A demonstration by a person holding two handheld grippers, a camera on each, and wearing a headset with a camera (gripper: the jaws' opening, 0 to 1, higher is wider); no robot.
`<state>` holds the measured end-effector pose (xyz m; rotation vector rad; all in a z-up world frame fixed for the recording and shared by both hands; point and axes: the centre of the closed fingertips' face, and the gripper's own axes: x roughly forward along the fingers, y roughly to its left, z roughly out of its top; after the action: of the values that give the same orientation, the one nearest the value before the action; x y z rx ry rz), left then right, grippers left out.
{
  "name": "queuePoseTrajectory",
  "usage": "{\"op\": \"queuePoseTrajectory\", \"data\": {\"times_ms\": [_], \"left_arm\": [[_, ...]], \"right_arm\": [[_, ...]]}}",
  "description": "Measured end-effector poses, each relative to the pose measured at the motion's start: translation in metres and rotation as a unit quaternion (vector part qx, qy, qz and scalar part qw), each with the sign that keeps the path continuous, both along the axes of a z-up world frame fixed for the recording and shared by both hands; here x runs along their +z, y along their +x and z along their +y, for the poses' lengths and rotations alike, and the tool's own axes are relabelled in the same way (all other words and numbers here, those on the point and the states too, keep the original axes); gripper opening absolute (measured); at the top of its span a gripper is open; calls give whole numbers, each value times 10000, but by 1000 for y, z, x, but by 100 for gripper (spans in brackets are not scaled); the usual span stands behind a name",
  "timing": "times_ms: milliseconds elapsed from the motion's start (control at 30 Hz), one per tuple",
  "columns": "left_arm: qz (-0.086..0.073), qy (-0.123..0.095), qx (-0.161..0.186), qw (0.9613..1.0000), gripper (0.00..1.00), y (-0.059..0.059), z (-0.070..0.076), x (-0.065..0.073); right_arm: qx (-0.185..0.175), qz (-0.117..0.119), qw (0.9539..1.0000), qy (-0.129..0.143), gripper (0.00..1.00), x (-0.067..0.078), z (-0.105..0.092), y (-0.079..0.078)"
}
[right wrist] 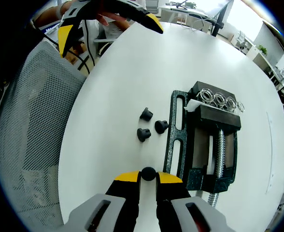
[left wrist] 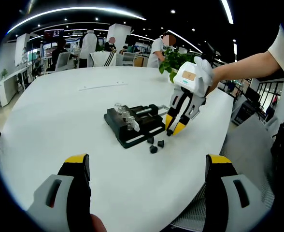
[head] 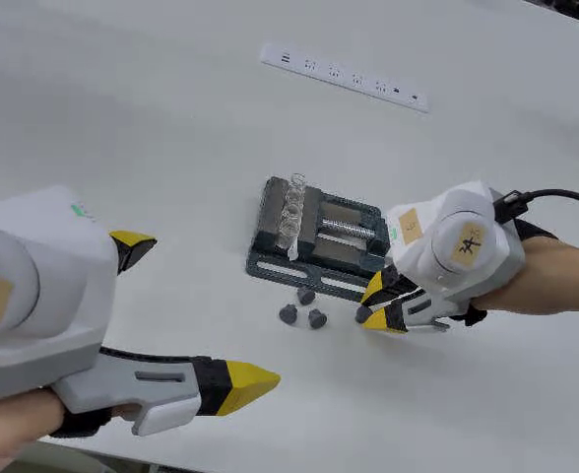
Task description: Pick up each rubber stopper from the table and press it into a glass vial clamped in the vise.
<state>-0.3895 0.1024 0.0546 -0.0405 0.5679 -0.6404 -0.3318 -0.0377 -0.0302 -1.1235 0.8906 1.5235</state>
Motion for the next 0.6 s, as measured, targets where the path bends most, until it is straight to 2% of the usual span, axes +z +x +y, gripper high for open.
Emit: {"op": "queuePoseTrajectory", "data": {"times_ms": [167, 267, 600], "left_arm": [[-12, 27, -3, 10000, 99, 2, 1, 1], [-26, 37, -14, 10000, 99, 3, 2, 3], [-106, 63, -33, 9999, 99, 9, 2, 9]], "right_arm": [[38, 80, 9999, 52, 8, 8, 1, 2], [176, 102, 9997, 119, 8, 19, 4, 6], [459, -103, 9987, 186, 8, 55, 20, 37]]}}
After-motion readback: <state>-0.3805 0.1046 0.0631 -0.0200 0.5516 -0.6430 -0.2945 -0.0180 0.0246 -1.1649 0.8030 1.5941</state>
